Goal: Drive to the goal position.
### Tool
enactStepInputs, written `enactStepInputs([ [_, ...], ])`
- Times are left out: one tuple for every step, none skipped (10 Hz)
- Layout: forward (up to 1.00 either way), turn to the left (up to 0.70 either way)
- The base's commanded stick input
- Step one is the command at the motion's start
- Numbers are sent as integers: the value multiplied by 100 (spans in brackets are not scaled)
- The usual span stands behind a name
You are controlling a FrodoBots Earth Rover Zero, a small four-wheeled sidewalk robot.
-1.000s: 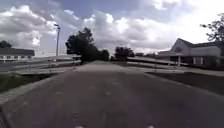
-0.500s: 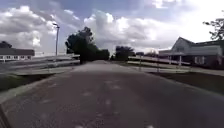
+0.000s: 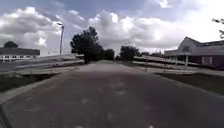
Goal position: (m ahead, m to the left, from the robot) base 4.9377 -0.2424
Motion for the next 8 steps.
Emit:
enactStepInputs([
  [70, 0],
  [70, 0],
  [70, 0],
  [70, 0],
  [70, 0],
  [70, 0],
  [70, 0],
  [70, 0],
])
